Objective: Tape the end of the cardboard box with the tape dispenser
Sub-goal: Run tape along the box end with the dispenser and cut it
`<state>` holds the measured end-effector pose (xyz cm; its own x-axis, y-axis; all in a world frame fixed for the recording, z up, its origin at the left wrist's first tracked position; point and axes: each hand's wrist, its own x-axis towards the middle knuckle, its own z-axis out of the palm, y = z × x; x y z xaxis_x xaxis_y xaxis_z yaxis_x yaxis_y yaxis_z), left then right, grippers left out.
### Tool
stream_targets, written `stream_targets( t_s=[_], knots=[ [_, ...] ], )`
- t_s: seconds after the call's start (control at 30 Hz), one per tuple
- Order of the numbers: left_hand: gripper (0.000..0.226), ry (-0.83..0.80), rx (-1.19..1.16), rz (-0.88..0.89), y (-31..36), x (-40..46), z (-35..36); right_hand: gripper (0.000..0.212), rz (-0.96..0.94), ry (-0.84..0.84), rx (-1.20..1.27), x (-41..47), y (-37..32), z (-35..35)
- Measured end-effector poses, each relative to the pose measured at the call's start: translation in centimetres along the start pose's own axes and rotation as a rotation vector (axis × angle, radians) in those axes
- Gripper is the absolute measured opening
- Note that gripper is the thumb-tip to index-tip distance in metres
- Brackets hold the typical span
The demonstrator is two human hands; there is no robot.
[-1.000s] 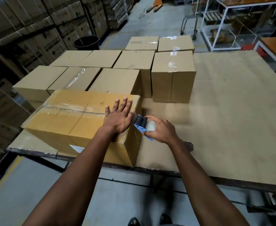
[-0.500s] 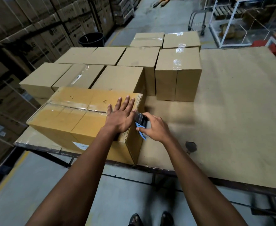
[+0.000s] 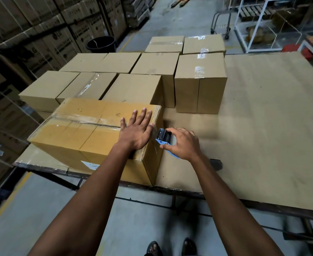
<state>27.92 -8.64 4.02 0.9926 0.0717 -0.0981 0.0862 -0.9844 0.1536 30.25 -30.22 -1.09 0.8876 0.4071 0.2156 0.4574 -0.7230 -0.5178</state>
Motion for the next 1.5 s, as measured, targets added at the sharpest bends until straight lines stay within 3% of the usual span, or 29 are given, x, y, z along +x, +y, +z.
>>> stream_targets(
  t_s=[0.33, 0.73, 1.0, 1.5],
  knots=[
    [0.065, 0.0, 0.014, 0.006, 0.1, 0.0, 0.0, 0.067, 0.006, -0.068, -0.056, 0.2, 0.5, -1.0],
    [0.067, -0.008, 0.011, 0.006, -0.2, 0.1, 0.0, 0.066, 0.032, -0.075, 0.094, -0.4, 1.4, -0.3],
    [0.066, -0.011, 0.015, 0.003, -0.2, 0.2, 0.0, 0.065, 0.055, -0.204, 0.08, 0.4, 1.8, 0.4],
    [0.064, -0.01, -0.004, 0.009, -0.3, 0.2, -0.2, 0.059, 0.108, -0.175, 0.176, -2.5, 4.7, 2.4]
  ],
)
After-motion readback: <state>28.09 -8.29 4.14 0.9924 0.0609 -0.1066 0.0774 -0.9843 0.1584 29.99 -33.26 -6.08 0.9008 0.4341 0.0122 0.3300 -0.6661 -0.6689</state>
